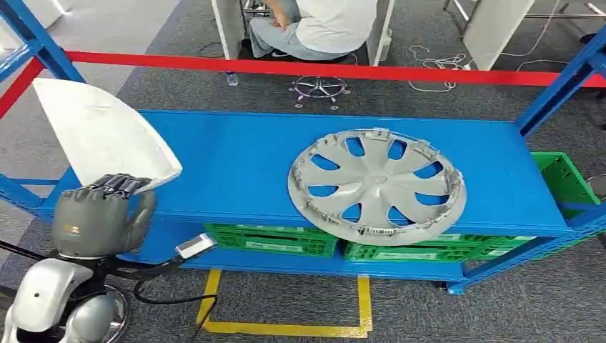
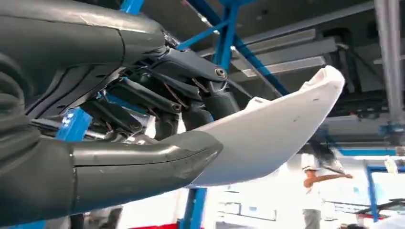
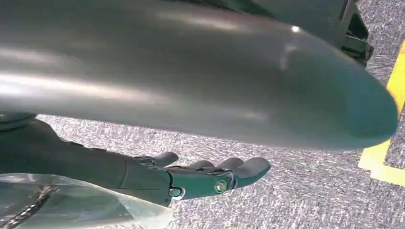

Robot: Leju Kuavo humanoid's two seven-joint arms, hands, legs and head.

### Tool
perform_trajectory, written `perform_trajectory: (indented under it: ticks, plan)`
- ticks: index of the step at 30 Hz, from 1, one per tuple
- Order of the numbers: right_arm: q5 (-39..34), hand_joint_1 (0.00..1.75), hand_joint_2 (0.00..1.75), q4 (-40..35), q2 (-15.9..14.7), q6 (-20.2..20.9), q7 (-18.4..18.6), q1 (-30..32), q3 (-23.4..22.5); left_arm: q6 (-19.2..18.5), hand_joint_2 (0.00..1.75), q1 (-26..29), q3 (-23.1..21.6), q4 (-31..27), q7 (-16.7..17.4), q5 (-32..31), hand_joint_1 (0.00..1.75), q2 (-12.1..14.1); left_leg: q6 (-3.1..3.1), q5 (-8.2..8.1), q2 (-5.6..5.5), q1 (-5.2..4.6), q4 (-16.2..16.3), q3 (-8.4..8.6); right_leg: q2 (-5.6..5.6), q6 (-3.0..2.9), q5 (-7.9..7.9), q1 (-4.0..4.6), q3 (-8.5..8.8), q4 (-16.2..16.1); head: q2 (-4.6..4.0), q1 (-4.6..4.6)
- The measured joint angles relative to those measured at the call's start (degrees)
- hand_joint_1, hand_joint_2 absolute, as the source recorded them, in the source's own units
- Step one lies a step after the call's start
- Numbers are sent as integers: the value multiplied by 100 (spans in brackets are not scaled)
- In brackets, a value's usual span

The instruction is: Take the parts from the cabinet and place them on the table.

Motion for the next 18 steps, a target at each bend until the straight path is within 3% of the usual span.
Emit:
perform_trajectory:
  ticks: [18]
  plan:
    - [247, 0, 0, 15, 0, -20, -50, -35, -109, -31, 175, 2, 41, 0, 70, 0, 175, -17, 0, 0, 0, 0, 0, 0, 0, 0, 0, 0, 1, 0, 0, 2]
